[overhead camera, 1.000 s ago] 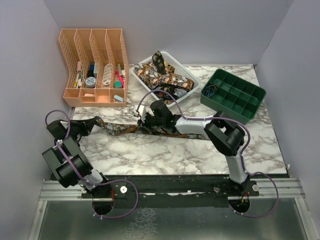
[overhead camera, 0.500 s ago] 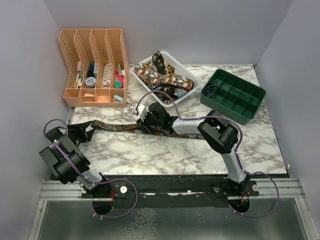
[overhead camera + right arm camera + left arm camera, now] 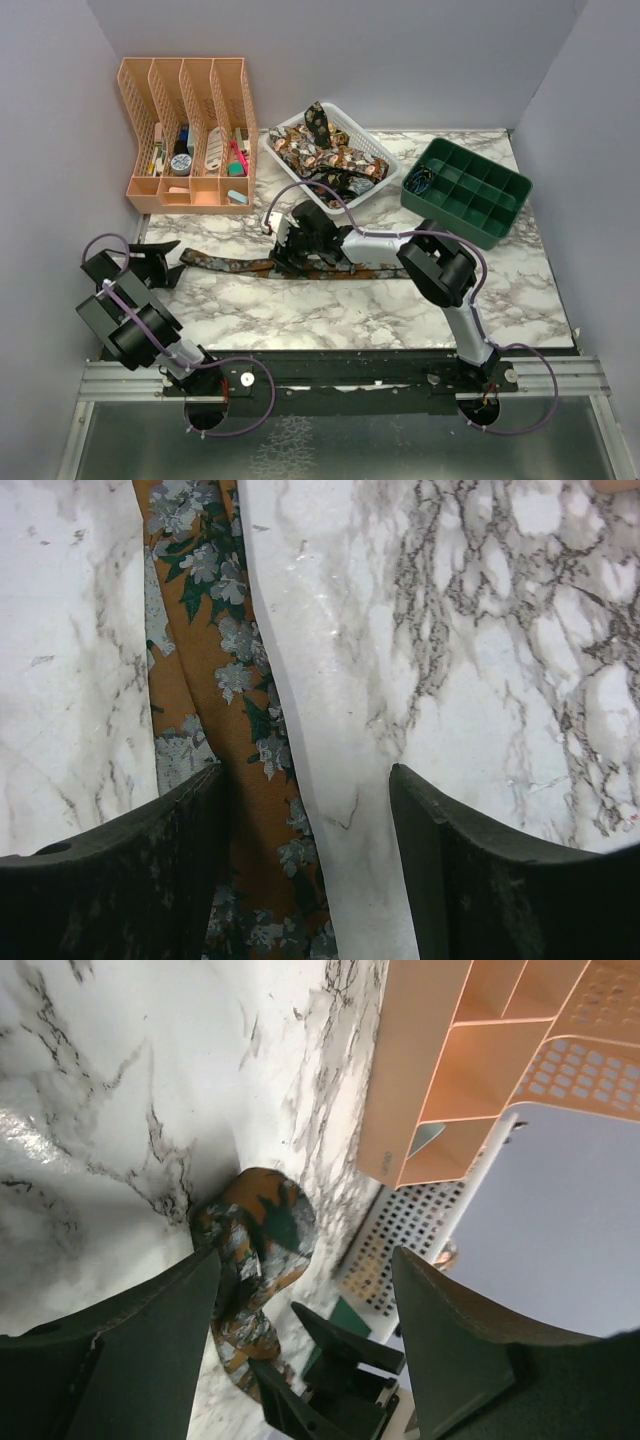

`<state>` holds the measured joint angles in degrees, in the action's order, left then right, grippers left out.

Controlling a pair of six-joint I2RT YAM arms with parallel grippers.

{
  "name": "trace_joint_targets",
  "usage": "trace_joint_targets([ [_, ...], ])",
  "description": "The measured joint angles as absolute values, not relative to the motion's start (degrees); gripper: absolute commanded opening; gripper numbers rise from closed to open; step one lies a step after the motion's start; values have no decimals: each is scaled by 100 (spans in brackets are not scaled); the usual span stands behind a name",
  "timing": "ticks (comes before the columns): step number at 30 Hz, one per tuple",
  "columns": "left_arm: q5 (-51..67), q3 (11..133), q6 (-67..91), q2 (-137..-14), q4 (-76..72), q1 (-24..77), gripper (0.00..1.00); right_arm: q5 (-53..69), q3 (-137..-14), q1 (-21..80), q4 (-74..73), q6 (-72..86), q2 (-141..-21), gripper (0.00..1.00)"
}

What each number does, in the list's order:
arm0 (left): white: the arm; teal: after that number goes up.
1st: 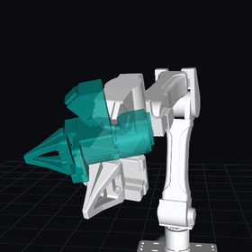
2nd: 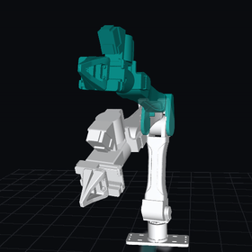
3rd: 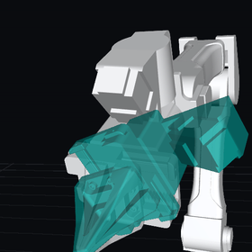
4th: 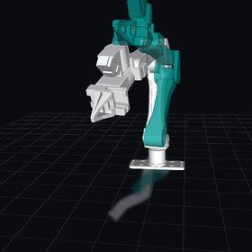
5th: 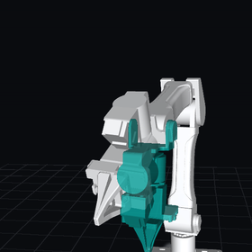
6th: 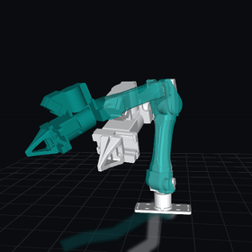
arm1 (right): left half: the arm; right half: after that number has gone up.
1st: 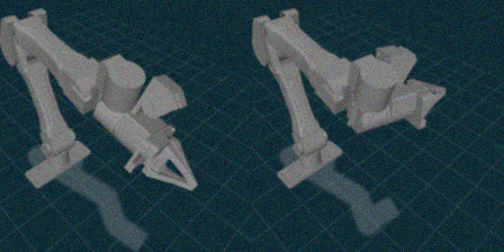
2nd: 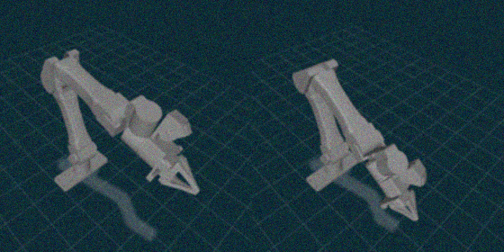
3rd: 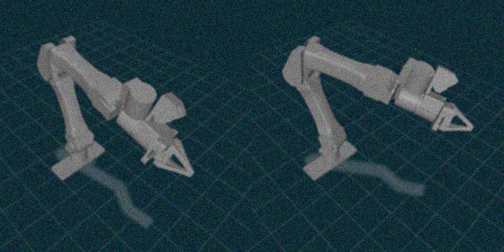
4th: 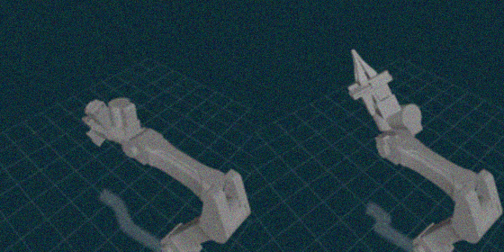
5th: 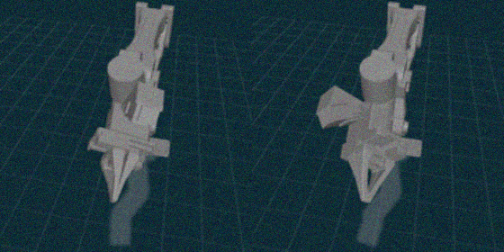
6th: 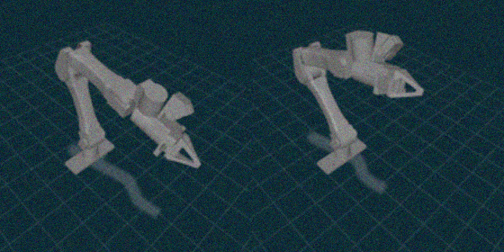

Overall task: Roll the ties
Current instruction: Flatten out the tie at the center of the board.

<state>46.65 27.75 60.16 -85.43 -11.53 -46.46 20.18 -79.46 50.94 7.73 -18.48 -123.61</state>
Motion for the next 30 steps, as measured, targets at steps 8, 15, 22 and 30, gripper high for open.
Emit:
trace_joint_targets([
  [8,4305,3336,4792,-7638,421,-4644,73,2674,-8023,5094,187,-2121,-12328,65],
  [15,4027,3341,4311,-6997,991,-4633,76,2412,-7032,5081,34,-2261,-11570,65],
  [22,4023,3350,4077,-6641,1087,-3992,79,1885,-5907,4637,180,-1780,-10700,65],
  [30,3870,3889,3461,-6641,1938,-2849,80,1424,-5612,4344,156,-1070,-10363,70],
])
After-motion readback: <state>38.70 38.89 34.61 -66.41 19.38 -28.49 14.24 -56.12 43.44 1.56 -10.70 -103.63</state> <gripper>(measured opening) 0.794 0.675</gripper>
